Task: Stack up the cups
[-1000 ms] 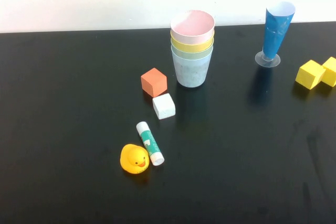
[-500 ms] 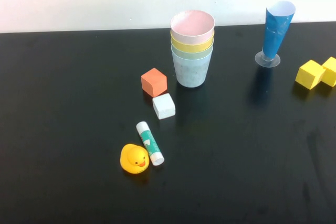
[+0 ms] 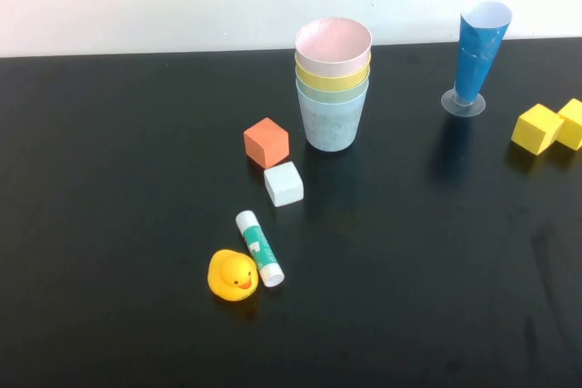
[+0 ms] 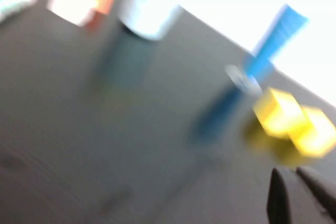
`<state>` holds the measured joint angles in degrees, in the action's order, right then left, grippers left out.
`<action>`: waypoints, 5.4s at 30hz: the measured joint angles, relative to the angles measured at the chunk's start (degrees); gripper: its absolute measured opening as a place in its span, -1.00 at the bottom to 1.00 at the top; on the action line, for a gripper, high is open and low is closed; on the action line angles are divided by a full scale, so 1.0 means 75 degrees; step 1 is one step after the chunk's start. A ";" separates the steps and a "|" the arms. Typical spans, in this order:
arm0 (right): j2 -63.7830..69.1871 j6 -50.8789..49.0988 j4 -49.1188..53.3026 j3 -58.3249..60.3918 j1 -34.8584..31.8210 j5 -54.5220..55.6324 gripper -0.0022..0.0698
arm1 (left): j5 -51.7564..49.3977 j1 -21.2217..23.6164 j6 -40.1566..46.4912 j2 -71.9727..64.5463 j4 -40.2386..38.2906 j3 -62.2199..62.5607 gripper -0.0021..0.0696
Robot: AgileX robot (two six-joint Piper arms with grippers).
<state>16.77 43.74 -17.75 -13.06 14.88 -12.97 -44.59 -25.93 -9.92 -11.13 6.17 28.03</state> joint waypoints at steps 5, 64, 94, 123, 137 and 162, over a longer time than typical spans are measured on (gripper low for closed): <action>-0.1414 -0.2007 0.1374 0.0974 -0.1548 -0.0015 -0.94 | 0.0000 0.0000 0.0000 0.0000 0.0000 0.0000 -0.94; -0.2335 -0.5832 0.3485 0.1949 -0.2264 -0.0790 -0.95 | 0.2421 0.0949 -0.0567 0.0425 0.0402 -0.1085 -0.94; -0.2348 -0.5832 0.3485 0.1949 -0.2264 -0.0804 -0.95 | 0.3816 0.3109 0.0677 0.1585 -0.0823 -0.3901 -0.94; -0.2348 -0.5832 0.3485 0.1949 -0.2264 -0.0804 -0.95 | 0.3600 0.3519 0.0713 0.1585 -0.1056 -0.3887 -0.94; -0.2348 -0.5832 0.3485 0.1949 -0.2264 -0.0804 -0.95 | 0.3581 0.3733 0.0691 0.1585 -0.1073 -0.3887 -0.94; -0.2348 -0.5832 0.3485 0.1949 -0.2264 -0.0804 -0.95 | 0.3581 0.3733 0.0659 0.1585 -0.1073 -0.3875 -0.94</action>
<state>-0.84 0.00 8.38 1.56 -2.10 -18.99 -17.73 2.07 -4.98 0.75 -1.87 -1.03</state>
